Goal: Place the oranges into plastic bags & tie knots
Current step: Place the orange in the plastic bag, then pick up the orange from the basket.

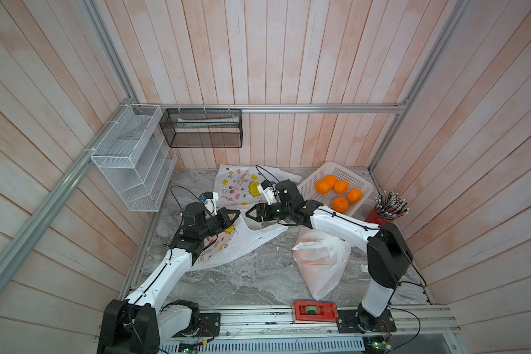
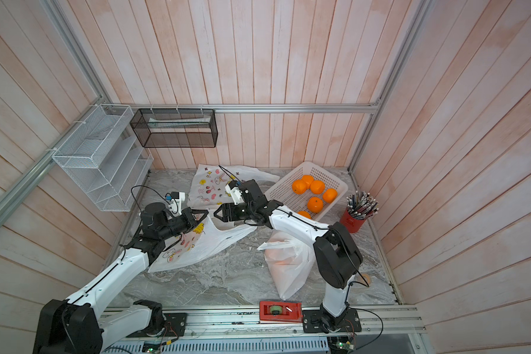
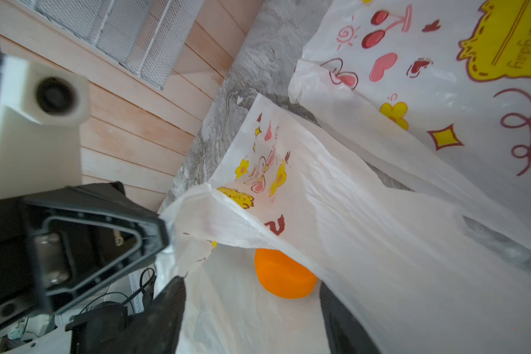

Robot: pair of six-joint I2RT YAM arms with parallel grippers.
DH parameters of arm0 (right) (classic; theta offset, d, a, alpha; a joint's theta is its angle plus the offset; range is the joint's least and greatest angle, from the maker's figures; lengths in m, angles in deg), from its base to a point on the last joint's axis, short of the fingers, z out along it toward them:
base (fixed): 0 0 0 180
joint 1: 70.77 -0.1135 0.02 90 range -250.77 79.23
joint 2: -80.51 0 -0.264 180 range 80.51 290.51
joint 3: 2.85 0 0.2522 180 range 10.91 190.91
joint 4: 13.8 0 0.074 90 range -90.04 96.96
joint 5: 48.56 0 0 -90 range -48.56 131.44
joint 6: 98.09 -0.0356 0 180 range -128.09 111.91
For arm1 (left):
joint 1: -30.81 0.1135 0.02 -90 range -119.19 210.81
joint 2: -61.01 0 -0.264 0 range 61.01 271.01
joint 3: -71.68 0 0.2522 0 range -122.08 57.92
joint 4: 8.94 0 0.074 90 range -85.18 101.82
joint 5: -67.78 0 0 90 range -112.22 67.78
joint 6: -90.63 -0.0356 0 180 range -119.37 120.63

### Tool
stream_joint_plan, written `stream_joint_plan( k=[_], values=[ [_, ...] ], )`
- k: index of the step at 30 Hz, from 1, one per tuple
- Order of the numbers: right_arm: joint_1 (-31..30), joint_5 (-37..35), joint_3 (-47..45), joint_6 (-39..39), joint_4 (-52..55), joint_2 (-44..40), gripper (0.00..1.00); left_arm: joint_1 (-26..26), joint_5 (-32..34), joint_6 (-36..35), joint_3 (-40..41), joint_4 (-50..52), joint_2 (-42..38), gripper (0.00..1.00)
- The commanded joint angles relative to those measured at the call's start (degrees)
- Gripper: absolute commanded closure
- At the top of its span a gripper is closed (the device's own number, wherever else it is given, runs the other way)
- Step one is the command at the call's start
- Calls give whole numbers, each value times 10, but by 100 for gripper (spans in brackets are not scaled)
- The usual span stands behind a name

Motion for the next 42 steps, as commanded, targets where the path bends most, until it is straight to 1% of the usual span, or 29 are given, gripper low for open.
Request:
stream_joint_plan(
  k=[1, 2, 5, 9, 11, 13, 16, 19, 21, 23, 25, 29, 31, 35, 38, 42],
  values=[
    [6, -18, -3, 8, 17, -36, 42, 3, -17, -5, 6, -22, 6, 100],
    [7, -16, -1, 9, 18, -44, 47, 3, -20, -4, 5, -24, 8, 100],
    [16, -9, 1, 10, 20, -67, 57, 3, -21, -3, 2, -29, 14, 100],
    [32, 5, -6, 10, 15, -93, 57, 2, -23, -3, -3, -33, 20, 100],
    [47, 7, -5, 21, 30, -107, 57, 2, -24, -5, -7, -30, 23, 100],
    [76, -19, -14, 34, 50, -127, 53, 2, -22, -5, -9, -30, 22, 100],
    [149, -52, -39, 64, 71, -154, 43, 2, -23, -4, -12, -33, 25, 100],
    [226, -111, -43, 112, 114, -149, 36, 2, -24, -5, -16, -32, 30, 100],
    [273, -143, -40, 146, 135, -132, 29, 2, -25, -4, -17, -33, 31, 100],
    [316, -177, -28, 172, 157, -104, 26, 2, -24, -4, -18, -32, 31, 100],
    [344, -212, -15, 202, 170, -77, 20, 2, -21, -6, -18, -28, 30, 100],
    [379, -266, 32, 242, 191, -5, 13, 2, -20, -8, -22, -24, 33, 100],
    [389, -262, 66, 258, 191, 40, 10, 2, -22, -9, -27, -24, 39, 100],
    [390, -236, 153, 299, 194, 126, 2, 2, -26, -9, -32, -26, 48, 100],
    [390, -217, 217, 329, 205, 193, 2, 2, -27, -8, -33, -27, 49, 100],
    [390, -226, 311, 356, 245, 275, 2, 2, -26, -11, -36, -19, 48, 100]
  ],
)
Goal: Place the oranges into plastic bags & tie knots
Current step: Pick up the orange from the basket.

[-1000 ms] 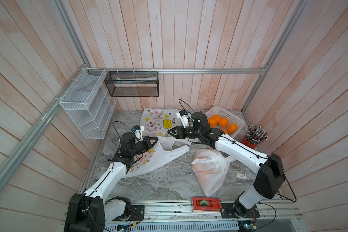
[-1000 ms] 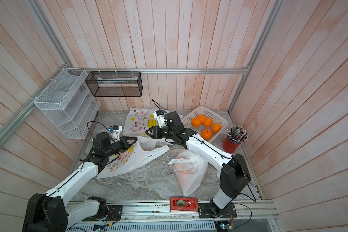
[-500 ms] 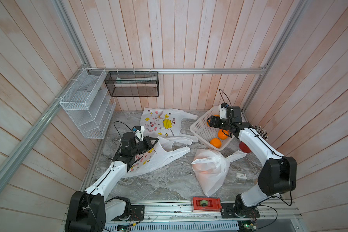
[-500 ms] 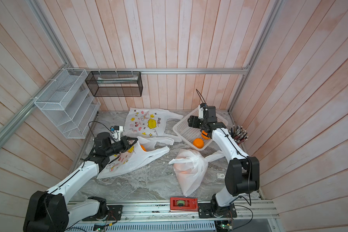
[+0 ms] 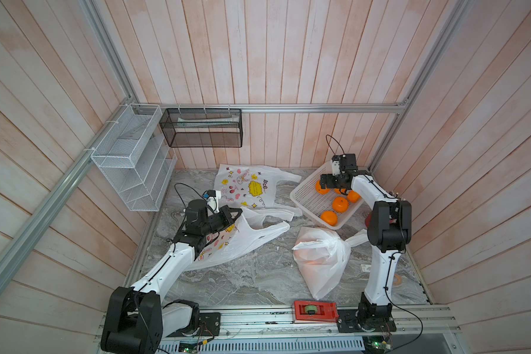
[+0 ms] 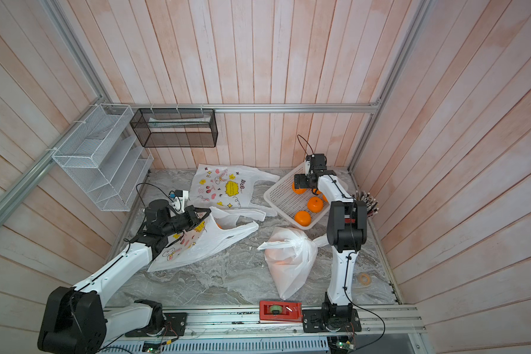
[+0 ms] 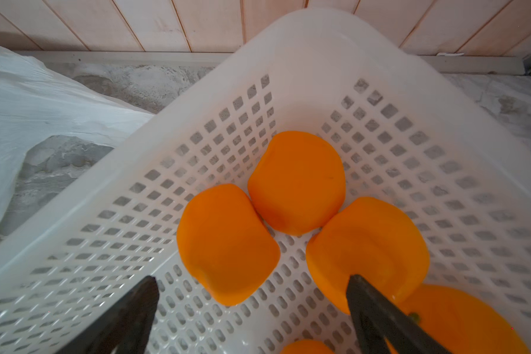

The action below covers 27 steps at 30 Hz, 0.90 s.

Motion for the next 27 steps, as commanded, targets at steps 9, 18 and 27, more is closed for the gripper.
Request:
stream_joint_plan(
  k=[9, 18, 27],
  values=[
    [-18, 2, 163, 61, 90, 121, 25, 2, -9, -10, -27, 2, 15, 100],
    [-31, 8, 146, 51, 110, 125, 31, 2, -14, -13, -36, -1, 36, 100],
    [-29, -19, 97, 57, 100, 110, 21, 2, -18, -13, -36, -5, 44, 100]
  ],
)
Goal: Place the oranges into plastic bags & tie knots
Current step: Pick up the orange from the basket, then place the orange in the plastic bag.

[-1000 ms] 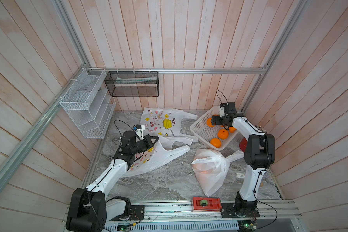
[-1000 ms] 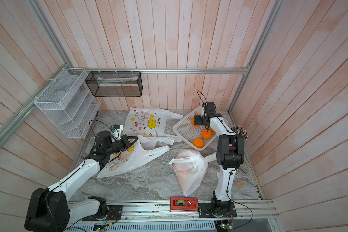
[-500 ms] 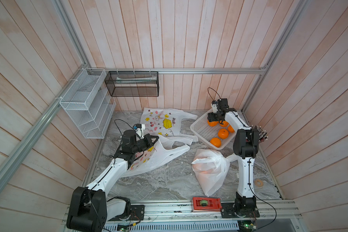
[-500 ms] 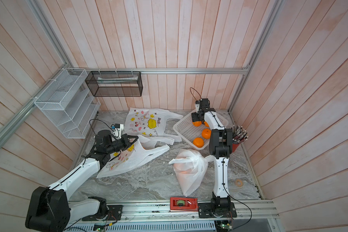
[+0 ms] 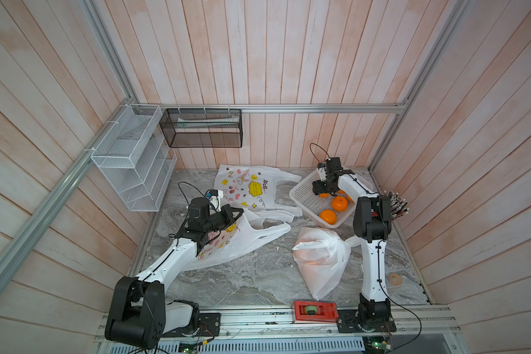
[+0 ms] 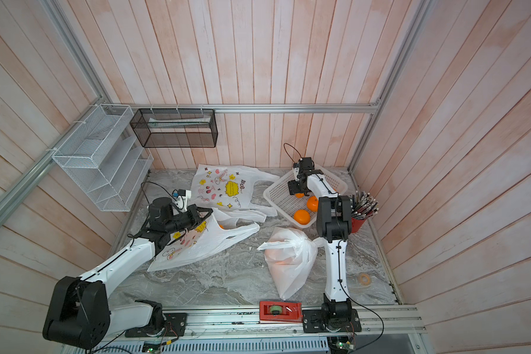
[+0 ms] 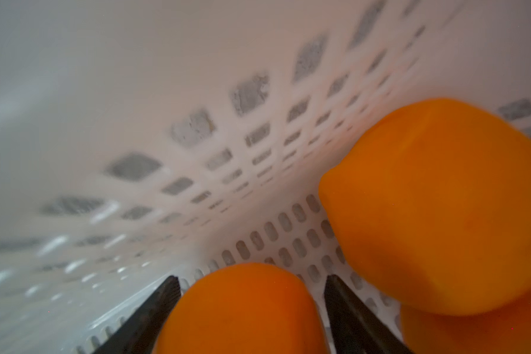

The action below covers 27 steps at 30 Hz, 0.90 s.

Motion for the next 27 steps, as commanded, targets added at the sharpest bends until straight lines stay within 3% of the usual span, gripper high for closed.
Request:
stream_joint_plan(
  k=[1, 7, 9, 14, 18, 22, 27],
  values=[
    [1, -16, 2, 2, 19, -1, 22, 2, -7, -10, -17, -7, 1, 100],
    [1, -10, -13, -8, 4, -28, 45, 2, -4, -12, -13, 0, -9, 100],
    [1, -2, -28, -16, -1, -54, 48, 2, -4, -13, -13, 2, -14, 100],
    [-1, 31, -114, -50, -28, -165, 50, 2, -8, -24, -10, 14, -23, 100],
    [-18, 96, -210, -103, -64, -295, 51, 2, -12, -35, -7, 26, -31, 100],
    [-68, 179, -317, -184, -134, -413, 51, 2, -12, -38, 3, 27, -45, 100],
    [-170, 225, -433, -290, -267, -500, 51, 2, -14, -40, 11, 33, -56, 100]
  ],
)
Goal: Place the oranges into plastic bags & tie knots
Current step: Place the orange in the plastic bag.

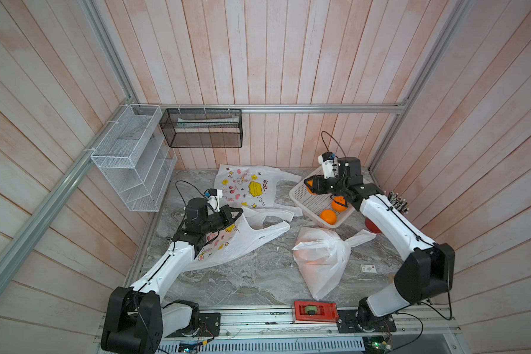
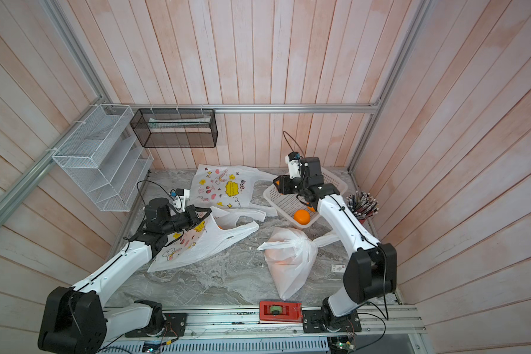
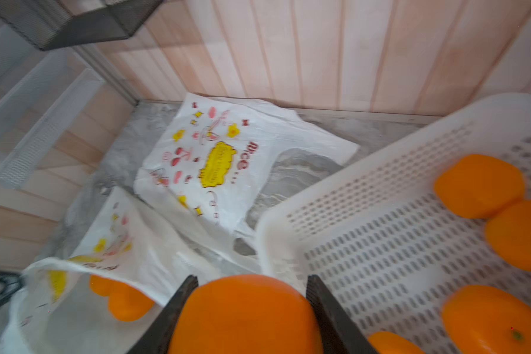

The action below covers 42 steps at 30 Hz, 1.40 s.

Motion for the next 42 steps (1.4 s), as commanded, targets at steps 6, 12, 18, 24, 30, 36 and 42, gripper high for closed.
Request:
stream_joint_plan(
  k=[6, 12, 18, 24, 30, 36, 42],
  values=[
    [-157, 37, -63, -136, -140, 30, 51, 2, -7, -19, 21, 20, -34, 100],
    [-223, 18, -50, -168, -188, 112, 51, 3, -4, -16, 27, 23, -53, 100],
    [-254, 8, -31, -182, -219, 186, 50, 2, -1, -5, 35, 16, -70, 100],
    [-263, -5, 6, -212, -272, 250, 48, 3, 19, 17, 49, 14, -92, 100],
    [-276, 2, 51, -254, -322, 315, 33, 7, 46, 47, 71, -1, -111, 100],
    [-278, -8, 62, -240, -304, 322, 10, 21, 48, 51, 84, -1, -119, 100],
    [-278, -25, 24, -224, -287, 279, 10, 28, 46, 55, 96, -5, -120, 100]
  ],
)
